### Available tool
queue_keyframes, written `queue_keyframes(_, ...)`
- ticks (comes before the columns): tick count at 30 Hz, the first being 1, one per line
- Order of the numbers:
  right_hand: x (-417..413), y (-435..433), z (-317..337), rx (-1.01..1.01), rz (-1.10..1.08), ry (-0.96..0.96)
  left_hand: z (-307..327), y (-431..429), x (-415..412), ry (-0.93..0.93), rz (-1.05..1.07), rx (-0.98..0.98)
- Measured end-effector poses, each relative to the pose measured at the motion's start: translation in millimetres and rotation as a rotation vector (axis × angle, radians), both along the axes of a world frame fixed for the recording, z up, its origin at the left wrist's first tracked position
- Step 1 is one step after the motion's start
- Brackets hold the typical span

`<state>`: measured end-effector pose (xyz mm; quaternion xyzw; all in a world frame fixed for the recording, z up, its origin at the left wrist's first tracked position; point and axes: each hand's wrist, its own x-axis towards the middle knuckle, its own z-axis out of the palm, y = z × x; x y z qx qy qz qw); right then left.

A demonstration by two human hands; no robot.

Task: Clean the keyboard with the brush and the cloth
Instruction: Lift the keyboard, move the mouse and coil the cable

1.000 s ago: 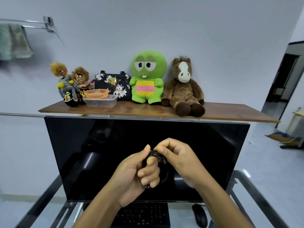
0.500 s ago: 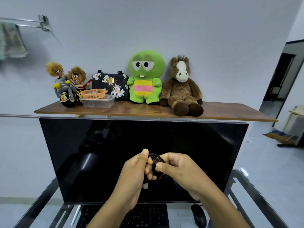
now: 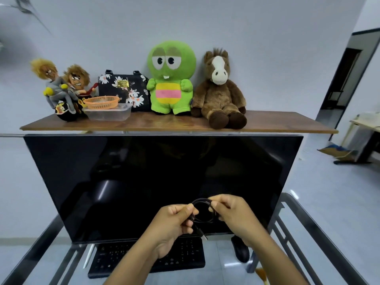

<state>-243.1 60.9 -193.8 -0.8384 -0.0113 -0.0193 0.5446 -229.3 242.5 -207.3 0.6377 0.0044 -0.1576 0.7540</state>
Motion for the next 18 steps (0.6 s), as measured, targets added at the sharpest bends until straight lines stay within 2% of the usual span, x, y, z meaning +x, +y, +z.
queue_keyframes(3, -3, -12, -31, -0.235, -0.046, -0.023, -33, -23, 1, 0.127, 0.054, -0.042)
queue_keyframes(10, -10, -49, -99, 0.096, -0.187, 0.272, -105, -78, 9, 0.369, 0.113, -0.092)
queue_keyframes(14, -7, -65, -143, 0.119, -0.267, 0.433, -147, -101, 20, 0.476, 0.116, -0.006)
queue_keyframes(18, 4, -74, -181, 0.097, -0.278, 0.478, -185, -115, 34, 0.544, 0.097, 0.121)
